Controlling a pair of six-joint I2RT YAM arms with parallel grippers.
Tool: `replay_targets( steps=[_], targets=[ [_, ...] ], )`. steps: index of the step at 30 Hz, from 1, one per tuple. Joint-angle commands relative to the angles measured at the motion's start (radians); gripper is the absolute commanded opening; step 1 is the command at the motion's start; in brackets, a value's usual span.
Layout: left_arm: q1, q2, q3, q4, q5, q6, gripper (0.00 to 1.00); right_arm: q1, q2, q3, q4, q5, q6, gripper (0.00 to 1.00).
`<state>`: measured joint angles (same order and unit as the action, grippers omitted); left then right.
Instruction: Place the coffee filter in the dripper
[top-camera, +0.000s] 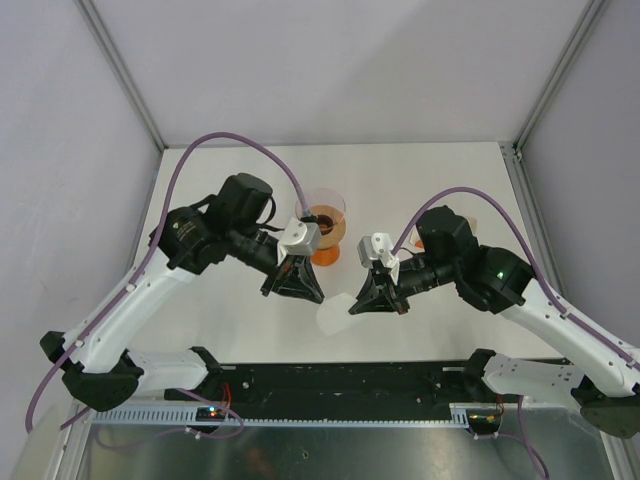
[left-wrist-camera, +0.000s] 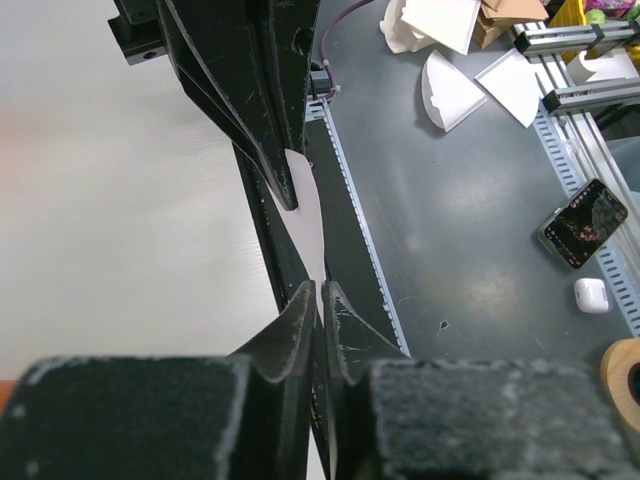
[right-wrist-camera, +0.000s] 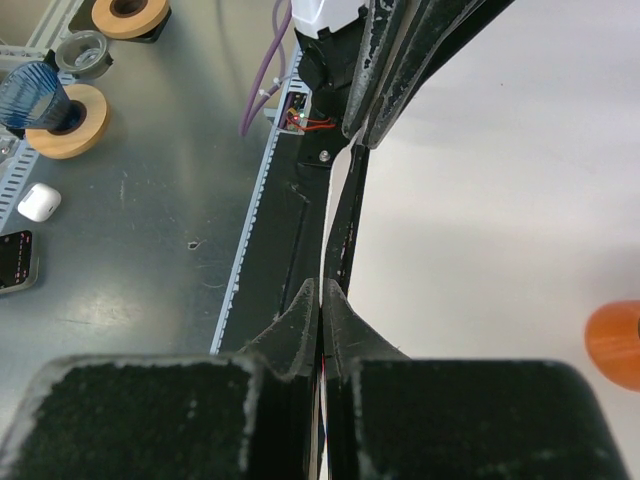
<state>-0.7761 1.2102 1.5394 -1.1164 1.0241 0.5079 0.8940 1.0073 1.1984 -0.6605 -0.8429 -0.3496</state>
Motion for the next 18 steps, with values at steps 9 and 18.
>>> replay_targets(
  steps=[9, 18],
  targets=[
    [-0.002, -0.002, 0.006, -0.011, -0.01, 0.013, 0.0, 0.005, -0.012, 0.009, 0.025, -0.007, -0.004, 0.0],
    [-0.002, 0.01, -0.001, 0.004, -0.036, 0.007, 0.0, 0.004, -0.013, 0.009, 0.032, -0.024, -0.01, 0.0]
  ],
)
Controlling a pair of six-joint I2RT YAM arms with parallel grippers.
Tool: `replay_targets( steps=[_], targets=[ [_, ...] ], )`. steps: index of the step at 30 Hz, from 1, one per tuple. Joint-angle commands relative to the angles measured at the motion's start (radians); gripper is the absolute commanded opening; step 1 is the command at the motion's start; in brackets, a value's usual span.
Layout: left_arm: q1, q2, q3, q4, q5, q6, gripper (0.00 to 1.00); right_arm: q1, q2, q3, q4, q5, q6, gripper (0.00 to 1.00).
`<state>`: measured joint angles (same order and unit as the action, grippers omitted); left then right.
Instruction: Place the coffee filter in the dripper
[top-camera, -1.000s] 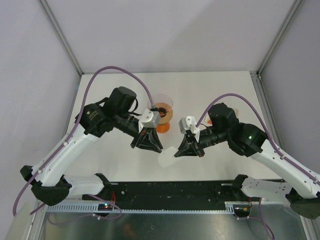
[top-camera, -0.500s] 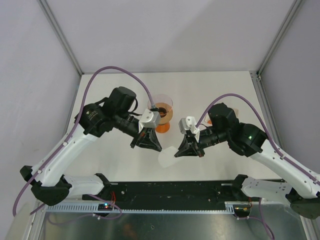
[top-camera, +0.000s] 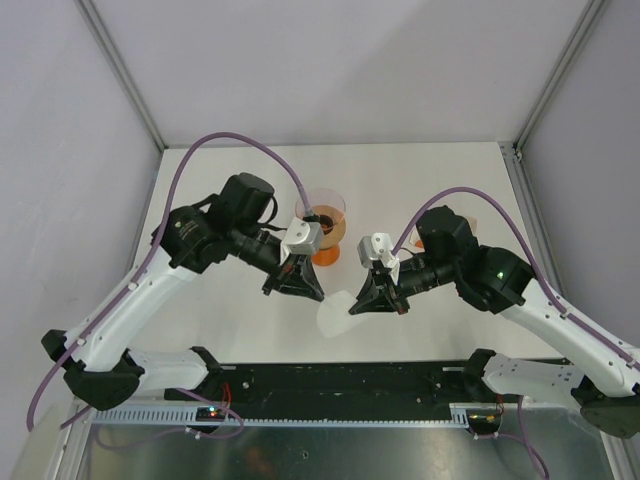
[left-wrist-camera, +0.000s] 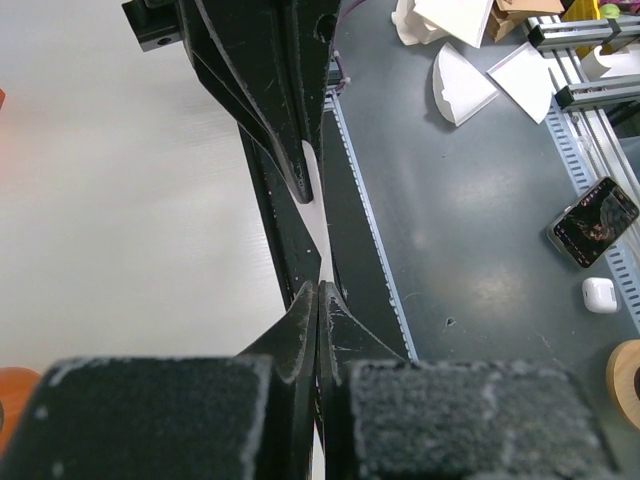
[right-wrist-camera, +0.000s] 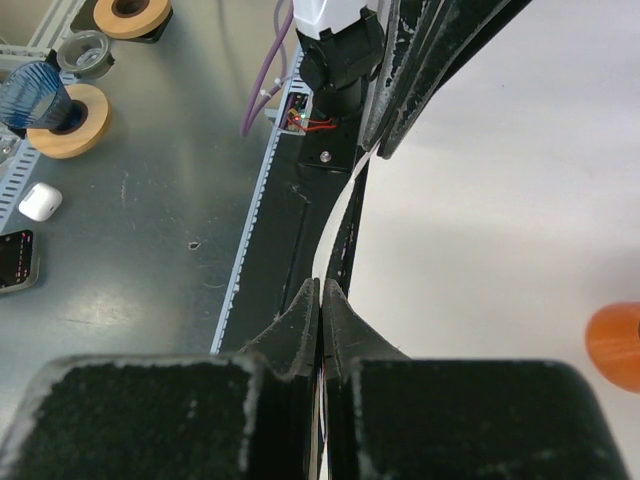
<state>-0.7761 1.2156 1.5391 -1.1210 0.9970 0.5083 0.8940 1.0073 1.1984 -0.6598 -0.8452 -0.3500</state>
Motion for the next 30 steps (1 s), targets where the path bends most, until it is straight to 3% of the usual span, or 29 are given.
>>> replay_targets(
  steps=[1, 30],
  targets=[
    [-0.002, 0.006, 0.0, 0.012, -0.008, 0.005, 0.0, 0.004, -0.013, 0.009, 0.031, -0.025, -0.011, 0.0],
    [-0.033, 0.026, 0.03, 0.023, 0.028, 0.005, 0.0, 0.003, 0.011, 0.023, 0.003, -0.043, -0.038, 0.0]
  ],
)
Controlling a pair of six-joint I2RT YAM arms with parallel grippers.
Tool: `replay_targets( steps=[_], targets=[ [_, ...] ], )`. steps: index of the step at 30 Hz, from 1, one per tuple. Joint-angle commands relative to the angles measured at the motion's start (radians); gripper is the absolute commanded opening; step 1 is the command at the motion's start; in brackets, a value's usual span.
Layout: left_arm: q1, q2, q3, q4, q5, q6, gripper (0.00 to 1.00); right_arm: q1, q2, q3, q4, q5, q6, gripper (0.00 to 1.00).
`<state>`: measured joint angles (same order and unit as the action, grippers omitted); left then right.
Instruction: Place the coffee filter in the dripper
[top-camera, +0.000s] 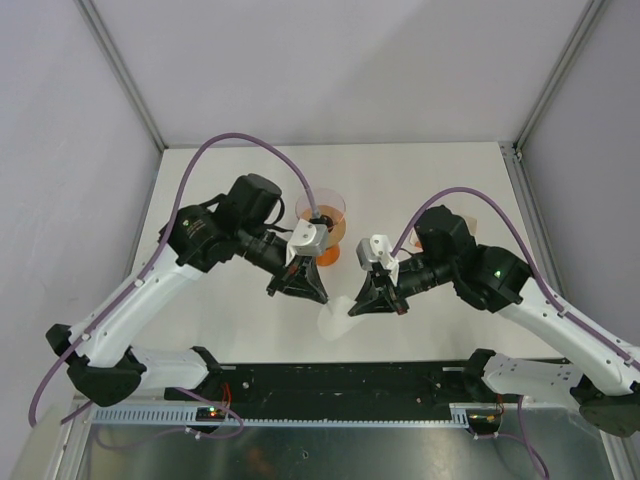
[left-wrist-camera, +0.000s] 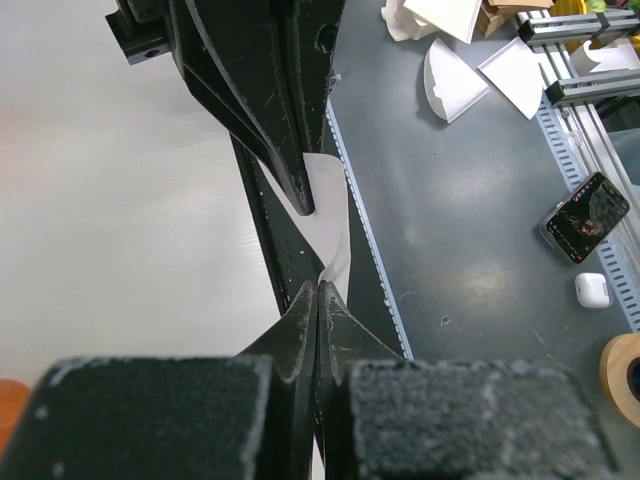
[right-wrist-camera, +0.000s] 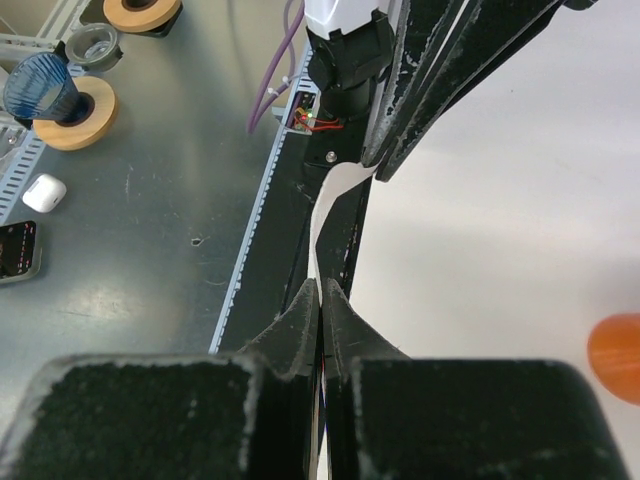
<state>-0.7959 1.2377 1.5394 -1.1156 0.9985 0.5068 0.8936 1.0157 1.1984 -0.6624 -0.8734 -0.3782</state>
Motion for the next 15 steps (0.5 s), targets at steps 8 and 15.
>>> replay_targets(
  steps=[8, 15],
  targets=[
    [-0.015, -0.001, 0.03, 0.017, 0.035, 0.007, 0.01, 0.0, -0.002, 0.023, 0.001, -0.005, -0.013, 0.0],
    [-0.015, -0.003, 0.029, 0.018, 0.067, 0.008, 0.01, -0.012, 0.003, 0.023, -0.006, -0.008, -0.019, 0.0]
  ],
)
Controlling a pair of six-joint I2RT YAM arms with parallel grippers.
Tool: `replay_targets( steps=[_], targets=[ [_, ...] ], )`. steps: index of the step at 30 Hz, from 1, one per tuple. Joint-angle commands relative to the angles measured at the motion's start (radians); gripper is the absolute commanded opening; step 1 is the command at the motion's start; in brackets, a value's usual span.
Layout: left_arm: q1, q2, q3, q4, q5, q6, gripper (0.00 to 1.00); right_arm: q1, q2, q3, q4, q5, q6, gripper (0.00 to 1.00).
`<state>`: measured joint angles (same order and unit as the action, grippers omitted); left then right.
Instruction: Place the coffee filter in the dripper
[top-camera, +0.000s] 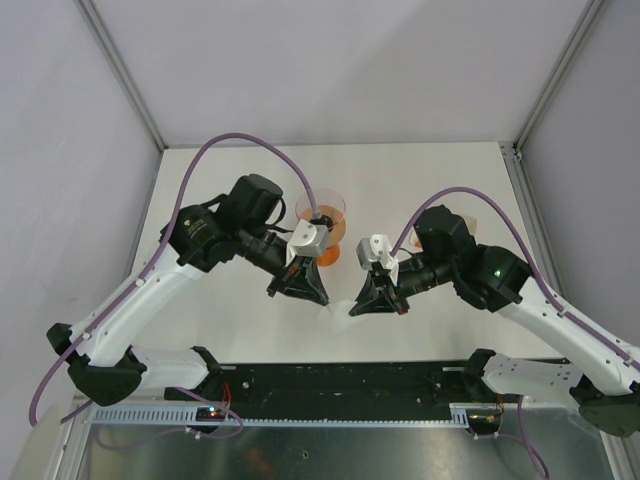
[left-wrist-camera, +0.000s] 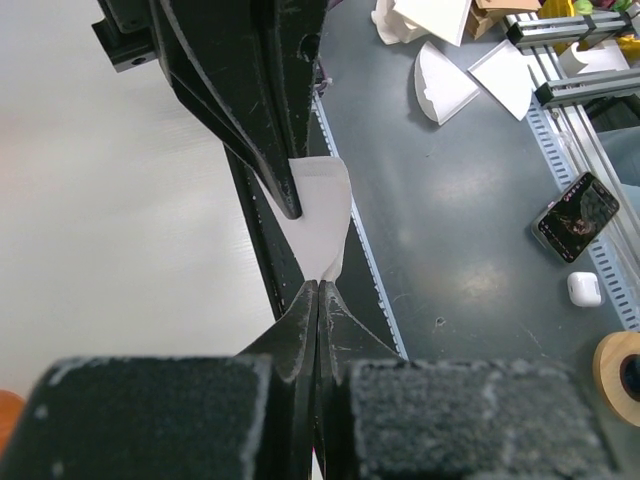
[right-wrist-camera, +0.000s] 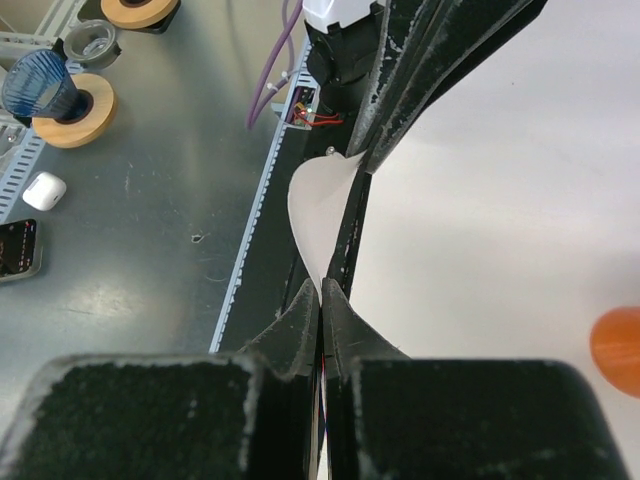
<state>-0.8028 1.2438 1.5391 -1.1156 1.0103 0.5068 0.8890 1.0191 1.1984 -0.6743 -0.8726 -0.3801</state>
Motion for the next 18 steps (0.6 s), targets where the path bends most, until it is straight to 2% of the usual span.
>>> replay_targets(
  steps=[1, 14, 18],
  targets=[
    [-0.008, -0.008, 0.03, 0.019, 0.058, 0.009, 0.01, -0.008, 0.0, 0.023, 0.007, -0.009, -0.017, 0.0],
    [-0.033, 0.014, 0.047, 0.018, 0.016, 0.023, 0.01, -0.009, 0.007, 0.023, 0.012, -0.014, -0.013, 0.0],
    [-0.037, 0.015, 0.068, 0.02, 0.031, 0.017, 0.04, -0.01, 0.015, 0.023, 0.013, -0.012, -0.013, 0.0]
  ],
)
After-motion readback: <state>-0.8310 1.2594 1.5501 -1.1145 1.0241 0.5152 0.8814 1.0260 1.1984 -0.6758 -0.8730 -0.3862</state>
